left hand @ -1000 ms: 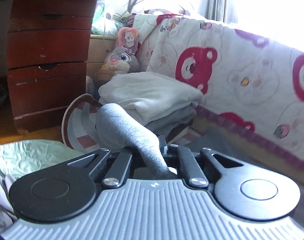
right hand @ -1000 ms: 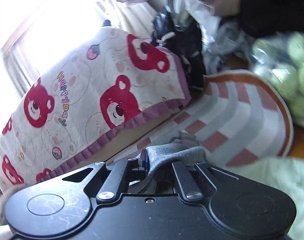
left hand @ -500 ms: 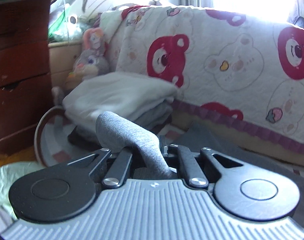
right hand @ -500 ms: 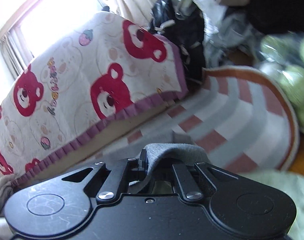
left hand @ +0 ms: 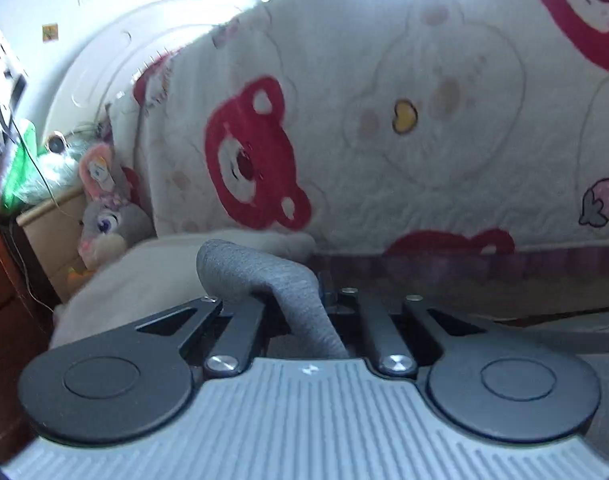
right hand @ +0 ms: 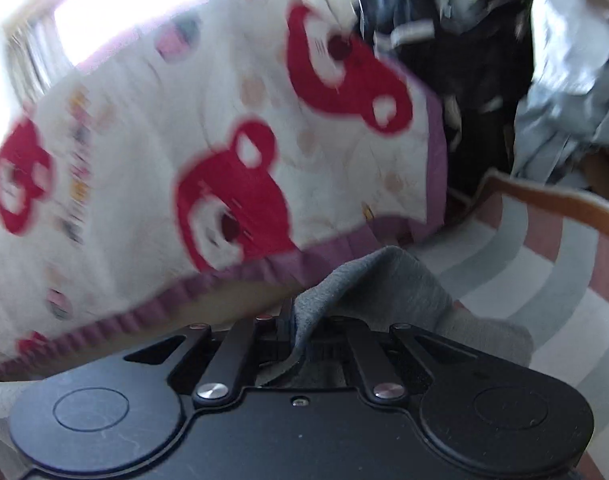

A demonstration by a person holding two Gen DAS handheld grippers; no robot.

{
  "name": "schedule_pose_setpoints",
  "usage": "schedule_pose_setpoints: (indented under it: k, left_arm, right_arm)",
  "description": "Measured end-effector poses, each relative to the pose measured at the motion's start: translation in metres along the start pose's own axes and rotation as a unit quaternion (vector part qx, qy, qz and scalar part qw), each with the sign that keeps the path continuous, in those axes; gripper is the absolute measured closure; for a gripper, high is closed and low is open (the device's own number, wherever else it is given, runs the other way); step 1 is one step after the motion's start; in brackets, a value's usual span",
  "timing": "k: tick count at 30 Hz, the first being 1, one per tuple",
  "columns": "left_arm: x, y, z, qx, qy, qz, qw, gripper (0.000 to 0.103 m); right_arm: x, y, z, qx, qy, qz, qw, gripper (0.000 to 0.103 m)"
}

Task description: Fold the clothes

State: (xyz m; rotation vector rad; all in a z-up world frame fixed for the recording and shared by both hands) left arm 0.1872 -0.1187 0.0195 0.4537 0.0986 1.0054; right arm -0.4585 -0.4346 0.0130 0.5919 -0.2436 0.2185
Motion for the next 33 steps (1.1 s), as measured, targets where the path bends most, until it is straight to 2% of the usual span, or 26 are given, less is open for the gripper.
schedule_pose_setpoints:
  k: [5,8,11,13,16,18,19,21,22,24,25,28,29,30,31,33]
  left_arm:
    - [-0.028,-0.074,-0.023,0.058,-0.033,0.006,0.9977,0.097]
    - [-0.031,-0.102,-0.028,0.074,-0.022,0.003,0.997,0.097]
    - [-0.036,-0.132,-0.034,0.099,-0.012,-0.006,0.995,0.097]
    - [-0.044,-0.156,-0.041,0.119,-0.02,-0.007,0.9927,0.097]
    - [-0.057,-0.188,-0.052,0.137,-0.028,-0.016,0.99,0.092]
    - [-0.061,-0.206,-0.059,0.156,-0.019,-0.032,0.9871,0.082]
    - [-0.059,-0.212,-0.061,0.161,-0.001,-0.046,0.986,0.081]
    - [-0.041,-0.214,-0.063,0.158,0.082,-0.091,0.9799,0.074]
    - [-0.029,-0.213,-0.063,0.159,0.124,-0.114,0.9728,0.072]
    - [-0.008,-0.206,-0.064,0.152,0.171,-0.152,0.9615,0.071]
    - [0.001,-0.199,-0.065,0.146,0.181,-0.166,0.9582,0.07]
    - [0.023,-0.173,-0.07,0.128,0.183,-0.191,0.9559,0.063]
    - [0.03,-0.167,-0.073,0.126,0.185,-0.196,0.9547,0.061]
    - [0.035,-0.164,-0.077,0.13,0.19,-0.197,0.953,0.061]
    - [0.04,-0.16,-0.081,0.134,0.194,-0.198,0.9514,0.061]
    - [0.049,-0.154,-0.089,0.141,0.204,-0.2,0.948,0.059]
  right_arm:
    - [0.01,-0.07,-0.005,0.079,0.017,-0.057,0.995,0.098]
    - [0.02,-0.1,-0.002,0.129,0.052,-0.084,0.987,0.097]
    - [0.027,-0.116,0.005,0.17,0.056,-0.107,0.978,0.096]
    - [0.03,-0.13,0.006,0.203,0.069,-0.122,0.969,0.095]
    - [0.036,-0.151,-0.001,0.206,0.121,-0.166,0.957,0.095]
    - [0.047,-0.161,-0.012,0.219,0.177,-0.21,0.936,0.095]
    - [0.052,-0.163,-0.014,0.226,0.195,-0.226,0.927,0.095]
    - [0.055,-0.163,-0.009,0.237,0.189,-0.235,0.924,0.094]
    - [0.057,-0.163,-0.006,0.242,0.185,-0.239,0.922,0.094]
    - [0.061,-0.162,0.0,0.252,0.179,-0.247,0.918,0.092]
    - [0.063,-0.162,0.003,0.257,0.175,-0.252,0.916,0.091]
    - [0.068,-0.161,0.011,0.273,0.165,-0.264,0.91,0.083]
    - [0.07,-0.161,0.014,0.278,0.162,-0.268,0.908,0.078]
    - [0.072,-0.161,0.017,0.283,0.159,-0.272,0.906,0.063]
    - [0.073,-0.16,0.019,0.288,0.155,-0.276,0.904,0.056]
    - [0.077,-0.159,0.026,0.292,0.142,-0.285,0.902,0.056]
Point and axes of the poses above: each gripper's, at about its wrist camera, not at the fingertips, and y roughly against the way its jaws point, x to its left, z to its top, the point moved 3 cm from there along -y, roughly the way its jaws point, and after that the axes turned 9 degrees about -z, right-handed, at the moved point
